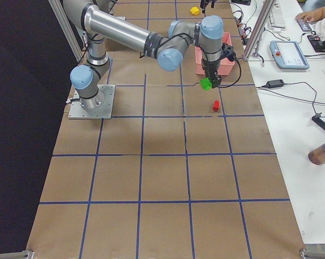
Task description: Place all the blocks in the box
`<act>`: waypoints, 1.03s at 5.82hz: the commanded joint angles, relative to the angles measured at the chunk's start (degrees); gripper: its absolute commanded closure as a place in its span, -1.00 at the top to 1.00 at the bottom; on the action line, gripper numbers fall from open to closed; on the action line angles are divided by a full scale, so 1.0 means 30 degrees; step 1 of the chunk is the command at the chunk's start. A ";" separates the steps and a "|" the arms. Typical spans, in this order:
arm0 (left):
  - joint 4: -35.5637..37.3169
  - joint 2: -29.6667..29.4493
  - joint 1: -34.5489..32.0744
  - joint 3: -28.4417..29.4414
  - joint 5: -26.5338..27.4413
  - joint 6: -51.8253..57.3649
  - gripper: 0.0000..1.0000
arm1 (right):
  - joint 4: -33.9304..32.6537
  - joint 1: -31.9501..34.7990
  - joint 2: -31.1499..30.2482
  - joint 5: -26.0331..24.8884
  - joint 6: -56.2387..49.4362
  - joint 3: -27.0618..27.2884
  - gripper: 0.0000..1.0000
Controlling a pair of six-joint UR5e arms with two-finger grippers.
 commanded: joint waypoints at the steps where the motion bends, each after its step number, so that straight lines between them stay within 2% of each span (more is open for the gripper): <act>1: 0.0315 0.0655 0.2543 -0.1587 0.0010 0.4970 0.99 | -0.0095 0.4453 0.1461 -0.0114 0.5551 -0.1988 -0.49; 2: 0.0664 0.0481 0.3307 -0.1852 0.0010 0.8157 0.99 | -0.0154 0.6768 0.3124 -0.0172 0.9146 -0.3391 -0.49; 3: 0.1915 0.0306 0.4127 -0.2406 0.0010 0.9784 0.99 | -0.0242 0.8154 0.5055 -0.0173 1.1705 -0.5058 -0.49; 4: 0.3000 0.0159 0.5179 -0.3484 0.0068 1.2063 0.99 | -0.0475 0.8980 0.7104 -0.0086 1.3326 -0.6119 -0.48; 5: 0.5303 0.0041 0.6031 -0.4945 0.0069 1.1999 0.99 | -0.1985 0.9307 0.8604 -0.0143 1.3952 -0.6158 -0.48; 6: 0.7820 -0.0772 0.6097 -0.5540 0.0011 1.1998 0.99 | -0.2610 0.9282 0.9373 -0.0173 1.3871 -0.6130 -0.13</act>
